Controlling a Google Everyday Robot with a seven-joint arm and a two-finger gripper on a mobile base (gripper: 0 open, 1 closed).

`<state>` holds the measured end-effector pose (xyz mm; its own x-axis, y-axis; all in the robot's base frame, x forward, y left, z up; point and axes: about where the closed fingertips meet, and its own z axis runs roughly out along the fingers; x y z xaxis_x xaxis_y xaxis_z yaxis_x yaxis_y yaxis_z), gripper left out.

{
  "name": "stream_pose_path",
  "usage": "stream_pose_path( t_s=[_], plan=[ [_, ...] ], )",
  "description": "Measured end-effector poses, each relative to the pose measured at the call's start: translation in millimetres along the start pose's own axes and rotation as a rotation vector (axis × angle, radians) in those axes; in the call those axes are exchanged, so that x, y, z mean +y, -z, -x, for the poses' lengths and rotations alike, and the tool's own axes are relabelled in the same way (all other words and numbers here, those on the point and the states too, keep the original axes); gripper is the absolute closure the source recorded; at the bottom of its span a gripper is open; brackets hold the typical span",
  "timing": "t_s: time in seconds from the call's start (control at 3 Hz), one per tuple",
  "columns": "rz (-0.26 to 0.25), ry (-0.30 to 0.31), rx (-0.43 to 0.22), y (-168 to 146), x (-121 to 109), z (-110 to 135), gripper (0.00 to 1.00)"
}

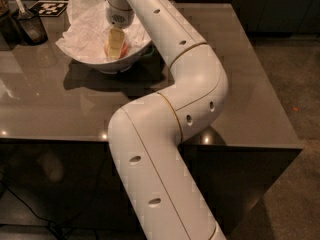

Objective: Pick apple from white bowl

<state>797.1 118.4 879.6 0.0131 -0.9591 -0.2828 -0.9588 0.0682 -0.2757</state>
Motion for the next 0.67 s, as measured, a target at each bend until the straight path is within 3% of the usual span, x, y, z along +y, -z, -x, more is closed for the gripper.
stream_pose_path(
  t_s=[0.33, 0.67],
  plan=[
    [0.000, 0.000, 0.000, 0.0, 0.0, 0.0, 0.18],
    [0.000, 0.000, 0.000, -0.2, -0.1, 0.0, 0.15]
  ],
)
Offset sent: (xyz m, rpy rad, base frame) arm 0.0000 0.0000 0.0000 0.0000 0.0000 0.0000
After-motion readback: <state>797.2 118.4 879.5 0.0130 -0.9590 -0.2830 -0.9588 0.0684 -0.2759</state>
